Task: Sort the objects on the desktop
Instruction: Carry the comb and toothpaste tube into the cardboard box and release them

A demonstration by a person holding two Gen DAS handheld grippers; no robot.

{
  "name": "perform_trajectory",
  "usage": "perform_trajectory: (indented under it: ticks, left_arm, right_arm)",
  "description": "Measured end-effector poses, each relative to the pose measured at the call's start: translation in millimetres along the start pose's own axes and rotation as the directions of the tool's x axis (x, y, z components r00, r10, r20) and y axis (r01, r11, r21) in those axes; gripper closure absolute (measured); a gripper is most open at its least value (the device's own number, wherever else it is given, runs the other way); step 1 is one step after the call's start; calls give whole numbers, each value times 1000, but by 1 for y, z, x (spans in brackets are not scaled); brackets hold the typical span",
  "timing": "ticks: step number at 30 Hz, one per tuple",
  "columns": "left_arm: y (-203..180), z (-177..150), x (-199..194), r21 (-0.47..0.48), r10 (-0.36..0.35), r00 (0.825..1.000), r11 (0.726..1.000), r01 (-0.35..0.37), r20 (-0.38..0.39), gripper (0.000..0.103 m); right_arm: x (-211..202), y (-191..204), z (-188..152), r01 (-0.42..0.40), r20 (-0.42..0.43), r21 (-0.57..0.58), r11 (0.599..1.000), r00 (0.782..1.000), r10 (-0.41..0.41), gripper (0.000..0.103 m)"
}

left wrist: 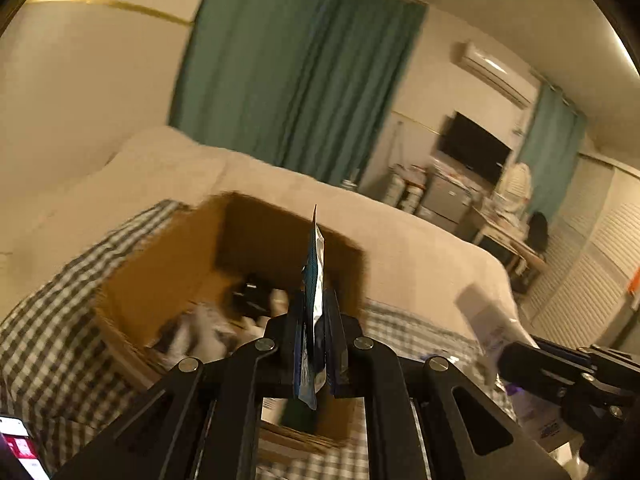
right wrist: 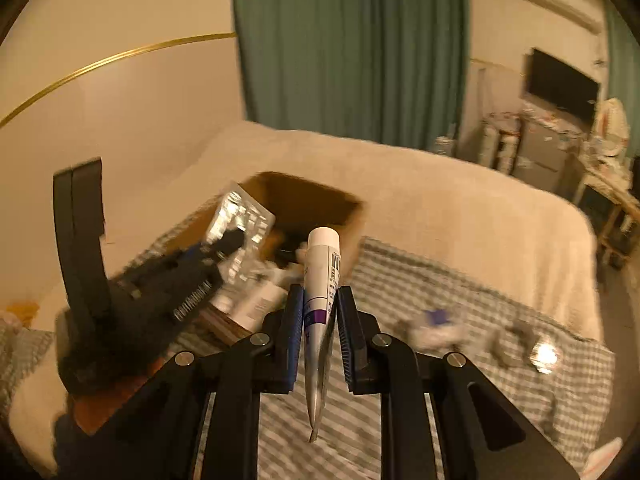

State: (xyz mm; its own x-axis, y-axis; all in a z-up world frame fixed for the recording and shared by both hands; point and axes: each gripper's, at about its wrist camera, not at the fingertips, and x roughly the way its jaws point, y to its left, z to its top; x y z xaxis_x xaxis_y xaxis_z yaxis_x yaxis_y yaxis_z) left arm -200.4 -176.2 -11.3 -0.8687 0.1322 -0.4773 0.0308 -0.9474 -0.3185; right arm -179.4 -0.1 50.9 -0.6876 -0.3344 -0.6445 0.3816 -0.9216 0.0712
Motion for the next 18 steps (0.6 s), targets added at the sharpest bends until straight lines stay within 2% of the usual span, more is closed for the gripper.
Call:
perform_trajectory:
  ticks: [2, 4, 5, 7, 9, 11, 12, 13, 14, 15, 17, 18]
  left_arm:
    - [18, 1, 11, -23, 22, 1000, 1000, -22, -1, 95]
    - [33, -1, 22, -54, 13, 1000, 998, -14, -6, 95]
    - [38, -1, 27, -65, 5, 1000, 998, -5, -9, 95]
    - [44, -5, 36, -71, 8, 1000, 997, -9, -23, 94]
    - [49, -6, 43, -62, 7, 1000, 998, -8, -29, 94]
    - [46, -8, 49, -44, 5, 999, 999, -7, -33, 92]
    - [45, -9, 51, -39, 17, 999, 999, -19, -42, 91]
    - [41, -10, 55, -31, 35, 998, 999, -37, -58, 87]
    - [36, -11, 57, -26, 44, 997, 999, -46, -68, 71]
    - [33, -14, 56, -21, 55, 996, 998, -57, -77, 49]
    - [27, -18, 53, -22, 61, 996, 998, -62, -63, 35]
    - [24, -19, 50, -18, 53, 997, 998, -54, -53, 35]
  right_arm:
    - [23, 10, 8, -33, -18, 9, 999, 999, 34, 87]
    - [54, 18, 17, -55, -42, 21, 998, 998, 56, 87]
    - [54, 18, 17, -55, -42, 21, 998, 998, 56, 87]
    - [93, 20, 28, -64, -67, 42, 997, 995, 67, 87]
    - [101, 20, 30, -61, -74, 42, 997, 995, 64, 87]
    - [118, 13, 34, -35, -85, 55, 998, 996, 40, 85]
    - [125, 6, 33, -28, -78, 78, 997, 996, 34, 78]
    - [126, 5, 30, -25, -71, 83, 996, 997, 31, 74]
    - [125, 2, 30, -19, -59, 87, 996, 998, 24, 67]
    - [122, -1, 28, -8, -50, 94, 996, 999, 13, 60]
    - [112, -10, 26, -3, -34, 117, 993, 999, 7, 56]
    - [102, -21, 23, -12, -20, 137, 990, 1000, 15, 56]
